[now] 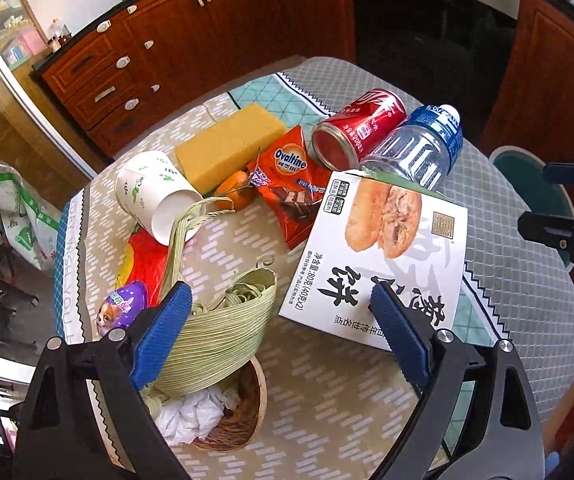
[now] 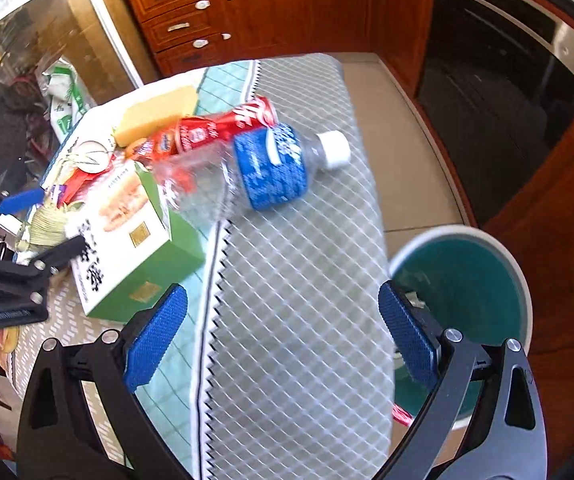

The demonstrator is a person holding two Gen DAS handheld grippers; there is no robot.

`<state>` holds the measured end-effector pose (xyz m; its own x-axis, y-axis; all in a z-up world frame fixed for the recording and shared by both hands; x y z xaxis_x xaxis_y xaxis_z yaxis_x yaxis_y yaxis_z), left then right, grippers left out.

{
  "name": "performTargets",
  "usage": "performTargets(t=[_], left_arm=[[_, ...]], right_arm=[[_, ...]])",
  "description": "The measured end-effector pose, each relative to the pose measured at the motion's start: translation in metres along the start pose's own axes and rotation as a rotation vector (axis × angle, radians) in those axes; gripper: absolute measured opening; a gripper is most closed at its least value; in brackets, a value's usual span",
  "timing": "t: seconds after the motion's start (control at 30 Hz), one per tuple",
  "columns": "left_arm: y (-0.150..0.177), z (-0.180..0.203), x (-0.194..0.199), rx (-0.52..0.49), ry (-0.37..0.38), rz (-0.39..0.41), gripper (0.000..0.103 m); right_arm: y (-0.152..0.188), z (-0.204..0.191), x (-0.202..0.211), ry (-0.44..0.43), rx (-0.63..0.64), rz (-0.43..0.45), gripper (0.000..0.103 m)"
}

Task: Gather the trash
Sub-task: 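Return to the table and grasp the green bread box with the right tool, then grasp the corn husks from the basket with the left tool while the right tool holds the box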

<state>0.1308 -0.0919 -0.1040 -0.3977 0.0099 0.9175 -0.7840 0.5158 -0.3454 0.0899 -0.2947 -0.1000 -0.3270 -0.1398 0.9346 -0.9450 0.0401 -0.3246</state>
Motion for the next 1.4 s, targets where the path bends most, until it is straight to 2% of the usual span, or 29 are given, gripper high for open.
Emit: performTargets(t=[0.17, 0.33, 0.4, 0.53, 0.6, 0.87, 0.97, 1.2, 1.23, 1.27, 1.4], left_arm=[[0.01, -0.002, -0.001, 0.004, 0.019, 0.009, 0.092], [0.018, -0.004, 0.001, 0.01, 0.043, 0.01, 0.092], [0.021, -0.005, 0.001, 0.018, 0.053, 0.008, 0.092], [0.027, -0.008, 0.003, 0.031, 0.068, 0.002, 0.091], [0.033, -0.011, 0.004, 0.041, 0.069, 0.004, 0.091], [0.063, -0.032, 0.004, 0.104, 0.113, -0.014, 0.091], [0.076, -0.035, 0.002, 0.115, 0.127, -0.025, 0.091], [0.09, -0.032, 0.007, 0.132, 0.17, -0.008, 0.091], [0.092, -0.034, 0.009, 0.133, 0.173, -0.003, 0.091], [0.094, -0.035, 0.012, 0.135, 0.176, 0.005, 0.091], [0.101, -0.048, 0.025, 0.151, 0.182, 0.026, 0.091]], right_arm=[[-0.023, -0.029, 0.001, -0.068, 0.035, 0.005, 0.092], [-0.034, -0.062, -0.015, -0.147, 0.088, -0.035, 0.092], [-0.036, -0.072, -0.023, -0.205, 0.086, -0.064, 0.092], [-0.03, -0.095, -0.037, -0.302, 0.079, -0.155, 0.072], [-0.026, -0.101, -0.035, -0.284, 0.098, -0.15, 0.072], [-0.009, -0.131, -0.002, -0.345, 0.156, -0.173, 0.072], [-0.004, -0.146, 0.009, -0.377, 0.192, -0.189, 0.063], [0.001, -0.179, -0.01, -0.301, 0.248, -0.236, 0.056], [0.002, -0.182, -0.013, -0.296, 0.248, -0.237, 0.039], [0.003, -0.184, -0.015, -0.291, 0.244, -0.24, 0.007], [0.007, -0.183, -0.006, -0.264, 0.23, -0.2, 0.005]])
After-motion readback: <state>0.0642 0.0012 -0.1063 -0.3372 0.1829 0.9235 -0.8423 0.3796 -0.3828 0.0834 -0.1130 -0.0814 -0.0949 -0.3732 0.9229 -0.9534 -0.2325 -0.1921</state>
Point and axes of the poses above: each gripper's, at about its wrist camera, not at the fingertips, and x roughly against the way its jaws point, z to its right, y to its underside, the point moved 7 cm from there along -x, roughly the way its jaws point, and after that the axes turned 9 degrees about -z, right-handed, at the moved point
